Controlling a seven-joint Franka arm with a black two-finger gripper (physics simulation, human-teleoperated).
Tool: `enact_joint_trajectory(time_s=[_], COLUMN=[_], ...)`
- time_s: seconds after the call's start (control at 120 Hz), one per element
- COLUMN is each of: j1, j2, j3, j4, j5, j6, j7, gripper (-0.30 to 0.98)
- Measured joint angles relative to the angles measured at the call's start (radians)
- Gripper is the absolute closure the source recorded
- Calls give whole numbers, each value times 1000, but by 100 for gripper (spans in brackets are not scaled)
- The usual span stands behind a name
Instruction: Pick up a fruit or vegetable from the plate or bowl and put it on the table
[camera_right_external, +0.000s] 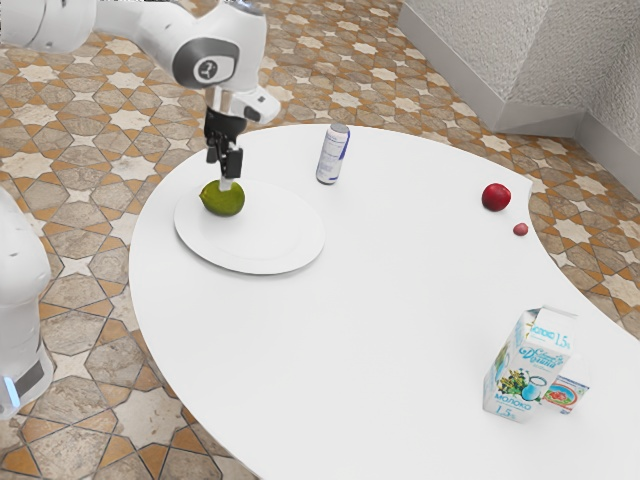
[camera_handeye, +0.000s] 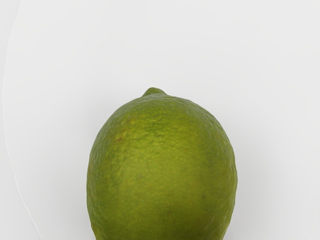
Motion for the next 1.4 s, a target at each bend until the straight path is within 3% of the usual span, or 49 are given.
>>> enact_joint_trajectory(time_s=[0.217,0.367,0.6,0.733,0.925,1.05,1.108,1.233,1.4], j1=[2,6,4,-17,-135,-153,-154,-157,-164], j2=[127,146,117,91,508,752,788,806,764], j3=[0,0,-1,-76,-178,-258,-268,-269,-263], j4=[-2,-16,-14,111,630,839,865,876,865], j5=[-41,-64,-44,15,67,92,97,93,83], j6=[42,74,92,49,-54,-98,-112,-134,-151], j7=[13,18,6,-22,-54,-66,-71,-69,-65], gripper=[0,1,51,61,59,55,53,24,8])
